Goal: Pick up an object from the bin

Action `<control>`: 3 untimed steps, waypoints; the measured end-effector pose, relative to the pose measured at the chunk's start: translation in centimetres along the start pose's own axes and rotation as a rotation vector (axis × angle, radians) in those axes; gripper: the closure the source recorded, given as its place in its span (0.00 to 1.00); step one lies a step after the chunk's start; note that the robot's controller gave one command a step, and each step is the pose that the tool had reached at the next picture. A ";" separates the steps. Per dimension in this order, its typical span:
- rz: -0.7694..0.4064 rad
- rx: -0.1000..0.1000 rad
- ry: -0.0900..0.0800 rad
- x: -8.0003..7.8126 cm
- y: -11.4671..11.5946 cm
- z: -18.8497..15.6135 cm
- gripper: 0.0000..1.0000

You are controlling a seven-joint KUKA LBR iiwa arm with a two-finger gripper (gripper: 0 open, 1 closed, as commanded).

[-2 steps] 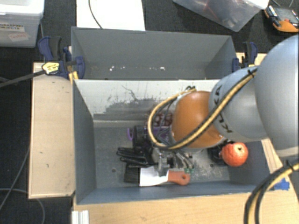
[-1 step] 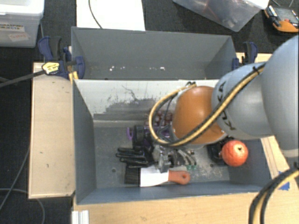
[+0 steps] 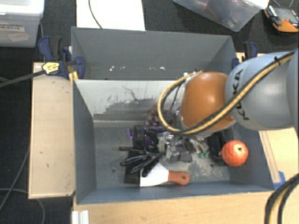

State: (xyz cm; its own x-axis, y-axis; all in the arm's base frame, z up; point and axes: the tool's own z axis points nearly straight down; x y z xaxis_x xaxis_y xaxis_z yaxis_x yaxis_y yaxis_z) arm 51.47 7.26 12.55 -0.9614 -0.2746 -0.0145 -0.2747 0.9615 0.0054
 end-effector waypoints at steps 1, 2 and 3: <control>0.052 -0.001 -0.005 0.2 0.7 -0.2 1.00; 0.022 -0.001 0.001 1.6 -1.0 0.2 1.00; 0.065 -0.002 -0.008 1.4 -2.6 -1.2 1.00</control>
Offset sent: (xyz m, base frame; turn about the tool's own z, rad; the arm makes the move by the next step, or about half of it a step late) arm -0.0125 -0.0137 -0.0019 0.0205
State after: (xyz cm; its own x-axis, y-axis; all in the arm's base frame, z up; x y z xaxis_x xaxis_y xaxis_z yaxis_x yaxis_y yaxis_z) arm 50.81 4.35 13.74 -0.9772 -0.2111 -0.0217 -0.2113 0.9774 0.0082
